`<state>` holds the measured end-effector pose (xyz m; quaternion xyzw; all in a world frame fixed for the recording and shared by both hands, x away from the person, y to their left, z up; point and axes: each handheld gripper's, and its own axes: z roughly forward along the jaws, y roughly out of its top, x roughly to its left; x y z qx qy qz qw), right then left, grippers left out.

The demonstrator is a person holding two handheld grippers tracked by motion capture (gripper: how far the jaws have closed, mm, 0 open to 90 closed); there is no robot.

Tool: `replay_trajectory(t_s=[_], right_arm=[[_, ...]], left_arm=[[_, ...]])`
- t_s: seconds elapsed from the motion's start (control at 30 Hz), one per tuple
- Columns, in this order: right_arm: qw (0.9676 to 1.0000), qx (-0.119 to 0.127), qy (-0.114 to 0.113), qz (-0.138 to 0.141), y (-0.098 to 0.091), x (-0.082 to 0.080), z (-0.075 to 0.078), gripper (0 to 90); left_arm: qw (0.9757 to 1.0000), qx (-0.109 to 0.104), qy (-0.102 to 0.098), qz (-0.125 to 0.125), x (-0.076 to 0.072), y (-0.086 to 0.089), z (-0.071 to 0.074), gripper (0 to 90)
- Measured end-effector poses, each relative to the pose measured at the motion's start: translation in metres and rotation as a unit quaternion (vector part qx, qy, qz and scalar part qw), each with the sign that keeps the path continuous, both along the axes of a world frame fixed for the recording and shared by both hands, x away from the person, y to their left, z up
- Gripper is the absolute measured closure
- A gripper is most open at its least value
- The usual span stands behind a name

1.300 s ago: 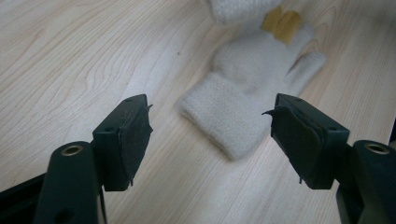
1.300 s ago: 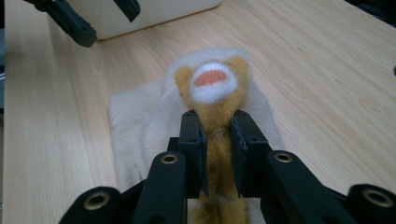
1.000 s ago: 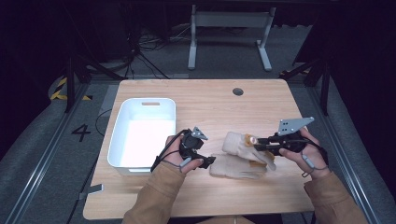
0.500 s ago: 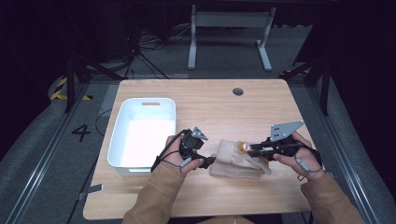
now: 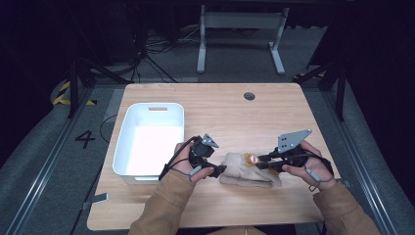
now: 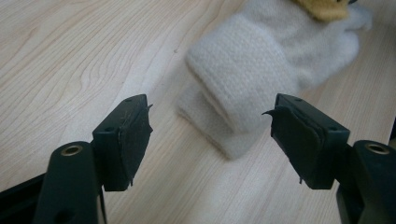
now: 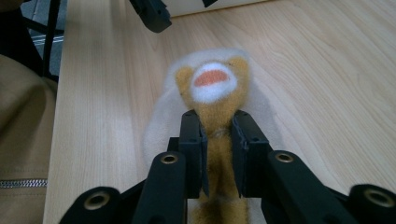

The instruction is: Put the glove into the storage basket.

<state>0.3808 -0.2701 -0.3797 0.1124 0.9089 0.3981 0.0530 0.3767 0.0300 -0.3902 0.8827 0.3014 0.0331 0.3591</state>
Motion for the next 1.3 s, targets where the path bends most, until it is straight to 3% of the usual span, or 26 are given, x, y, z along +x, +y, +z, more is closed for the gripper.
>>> replay_trajectory(t_s=[0.43, 1.07, 1.2, 1.3], right_arm=[[0.9993, -0.020, 0.014, 0.029, 0.006, 0.001, -0.010, 76.2], [0.9970, -0.074, 0.014, 0.019, 0.013, 0.009, -0.032, 74.8], [0.9964, -0.082, 0.018, 0.017, 0.014, 0.010, -0.035, 70.8], [0.9968, -0.078, 0.018, 0.009, 0.014, 0.009, -0.036, 62.2]], left_arm=[[1.0000, 0.003, 0.000, -0.001, 0.000, -0.002, -0.001, 29.1], [0.9999, 0.009, 0.005, -0.008, 0.000, -0.006, -0.004, 29.1], [0.9999, 0.011, 0.003, -0.009, -0.001, -0.008, -0.005, 29.2], [0.9999, 0.011, 0.004, -0.011, -0.001, -0.008, -0.006, 29.2]])
